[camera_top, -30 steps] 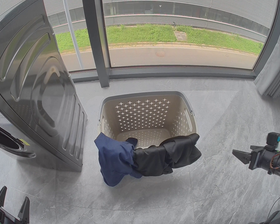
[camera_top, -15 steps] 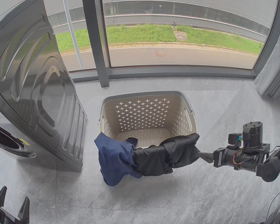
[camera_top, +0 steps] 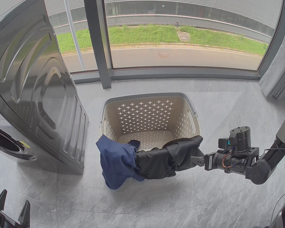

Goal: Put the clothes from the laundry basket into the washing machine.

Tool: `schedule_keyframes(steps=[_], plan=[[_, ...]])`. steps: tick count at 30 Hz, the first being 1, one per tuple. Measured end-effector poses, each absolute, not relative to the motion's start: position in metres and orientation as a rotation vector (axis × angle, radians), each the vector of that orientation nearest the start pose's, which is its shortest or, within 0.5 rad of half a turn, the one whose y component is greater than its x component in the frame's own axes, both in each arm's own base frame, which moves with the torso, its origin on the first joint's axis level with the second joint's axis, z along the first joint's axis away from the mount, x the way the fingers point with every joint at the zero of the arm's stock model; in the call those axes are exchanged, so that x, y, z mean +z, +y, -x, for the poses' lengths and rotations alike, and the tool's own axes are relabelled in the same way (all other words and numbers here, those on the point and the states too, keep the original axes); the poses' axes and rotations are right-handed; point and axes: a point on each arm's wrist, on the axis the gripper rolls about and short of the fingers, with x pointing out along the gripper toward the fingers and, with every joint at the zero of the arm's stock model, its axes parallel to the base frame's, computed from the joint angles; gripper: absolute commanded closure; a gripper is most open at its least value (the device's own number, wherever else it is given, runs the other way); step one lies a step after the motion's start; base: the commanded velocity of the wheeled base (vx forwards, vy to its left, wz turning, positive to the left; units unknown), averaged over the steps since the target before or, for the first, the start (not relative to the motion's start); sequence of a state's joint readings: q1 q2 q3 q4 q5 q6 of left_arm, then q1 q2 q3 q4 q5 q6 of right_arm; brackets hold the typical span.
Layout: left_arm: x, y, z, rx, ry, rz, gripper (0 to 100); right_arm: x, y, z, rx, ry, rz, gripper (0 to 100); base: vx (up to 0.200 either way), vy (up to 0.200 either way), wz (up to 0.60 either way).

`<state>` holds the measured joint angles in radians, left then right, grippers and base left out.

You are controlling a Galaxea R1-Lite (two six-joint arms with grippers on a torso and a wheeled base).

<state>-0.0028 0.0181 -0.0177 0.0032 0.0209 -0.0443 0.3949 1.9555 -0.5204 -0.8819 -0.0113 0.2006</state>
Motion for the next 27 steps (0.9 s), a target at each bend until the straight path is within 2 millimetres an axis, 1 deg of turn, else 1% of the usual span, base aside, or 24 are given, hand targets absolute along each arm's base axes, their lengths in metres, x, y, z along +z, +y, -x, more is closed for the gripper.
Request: schedule_keyframes(steps=[5, 11, 25, 26, 27], plan=[[0.081, 0.001, 0.023, 0.019, 0.003, 0.044, 0, 0.054, 0.121, -0.281, 0.327, 0.594, -0.078, 0, 0.000, 0.000, 0.00], [0.080, 0.001, 0.023, 0.019, 0.003, 0.044, 0, 0.046, 0.129, -0.292, 0.328, 0.601, -0.087, 0, 0.000, 0.000, 0.00], [0.081, 0.001, 0.023, 0.019, 0.003, 0.044, 0, 0.029, 0.137, -0.316, 0.321, 0.596, -0.091, 0, 0.000, 0.000, 0.00], [0.081, 0.001, 0.023, 0.018, 0.003, 0.044, 0, 0.027, 0.137, -0.318, 0.320, 0.597, -0.091, 100, 0.000, 0.000, 0.00], [0.080, 0.001, 0.023, 0.019, 0.002, 0.044, 0, 0.026, 0.138, -0.319, 0.319, 0.599, -0.090, 100, 0.000, 0.000, 0.00]])
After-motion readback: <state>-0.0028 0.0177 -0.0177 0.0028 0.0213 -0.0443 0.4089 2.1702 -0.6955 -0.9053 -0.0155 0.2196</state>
